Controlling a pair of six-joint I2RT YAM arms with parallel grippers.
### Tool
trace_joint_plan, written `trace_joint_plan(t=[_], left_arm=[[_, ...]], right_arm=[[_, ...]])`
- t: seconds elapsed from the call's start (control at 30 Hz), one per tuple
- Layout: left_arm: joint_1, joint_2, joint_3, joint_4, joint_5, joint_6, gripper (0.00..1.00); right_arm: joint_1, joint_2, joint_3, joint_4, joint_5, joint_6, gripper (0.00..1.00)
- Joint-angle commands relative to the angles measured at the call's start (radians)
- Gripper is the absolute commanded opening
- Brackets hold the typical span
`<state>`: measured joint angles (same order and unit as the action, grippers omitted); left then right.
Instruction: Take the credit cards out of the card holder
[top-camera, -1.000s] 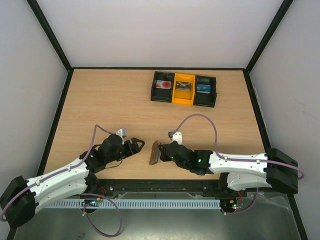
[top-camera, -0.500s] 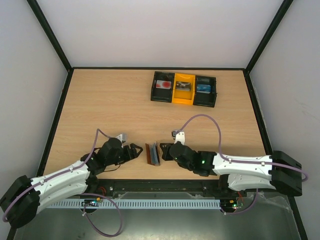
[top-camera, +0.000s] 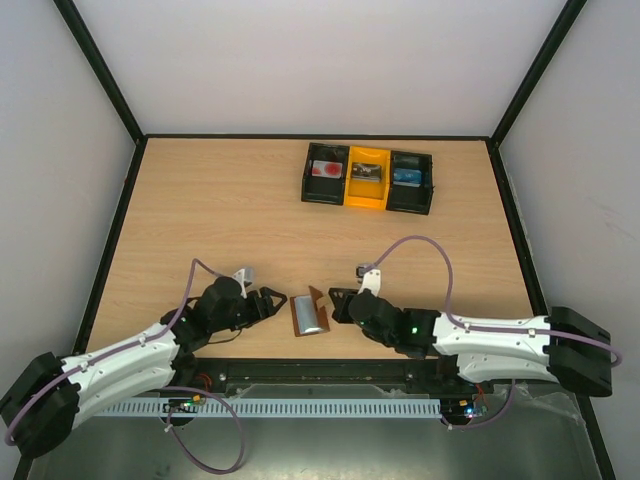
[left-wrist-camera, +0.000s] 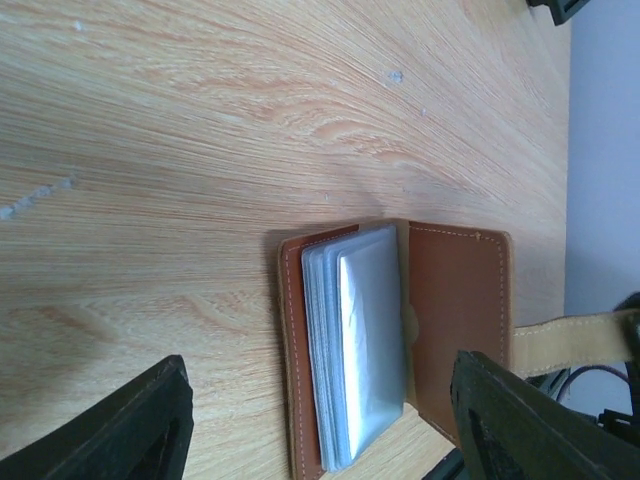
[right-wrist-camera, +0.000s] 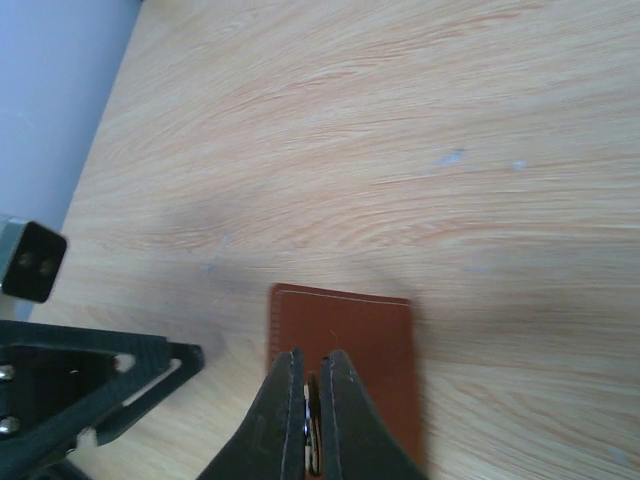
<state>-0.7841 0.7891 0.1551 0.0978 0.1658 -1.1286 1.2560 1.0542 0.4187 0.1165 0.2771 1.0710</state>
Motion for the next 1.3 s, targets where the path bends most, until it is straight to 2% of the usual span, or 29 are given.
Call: trace_joint_plan(t=[0.0,0.3,0.5,0.77,0.97,1.27], left_arm=[[0.006,0.028,-0.023,0.056,0.024,-0.007,0.69],[-0.006,0.213,-0.014,0.227,0.053,-0.037,0.64],[-0.085,0.363,0.03,0.318,0.031,-0.06,0.58],[-0.15,0.495,0.09,0.324,-0.041,-0.083,0.55],[-0.178,0.636,0.088,0.516,0.033,-0.141,0.49],[-0.23,0.579,0.085,0.711,0.057,-0.169,0.48]], right_arm=[[-0.003,-0.092,-0.106,-0.093,0.141,0.083,0.02],[-0.003,-0.268,-0.261,-0.17,0.202,0.208,0.02],[-0.003,-0.274,-0.274,-0.277,0.221,0.298,0.02],[-0.004,-0.244,-0.294,-0.328,0.225,0.369,0.02],[-0.004,-0.251,-0.3,-0.297,0.21,0.36,0.02],[-0.004,-0.304,-0.315,-0.288,0.197,0.348,0.02]])
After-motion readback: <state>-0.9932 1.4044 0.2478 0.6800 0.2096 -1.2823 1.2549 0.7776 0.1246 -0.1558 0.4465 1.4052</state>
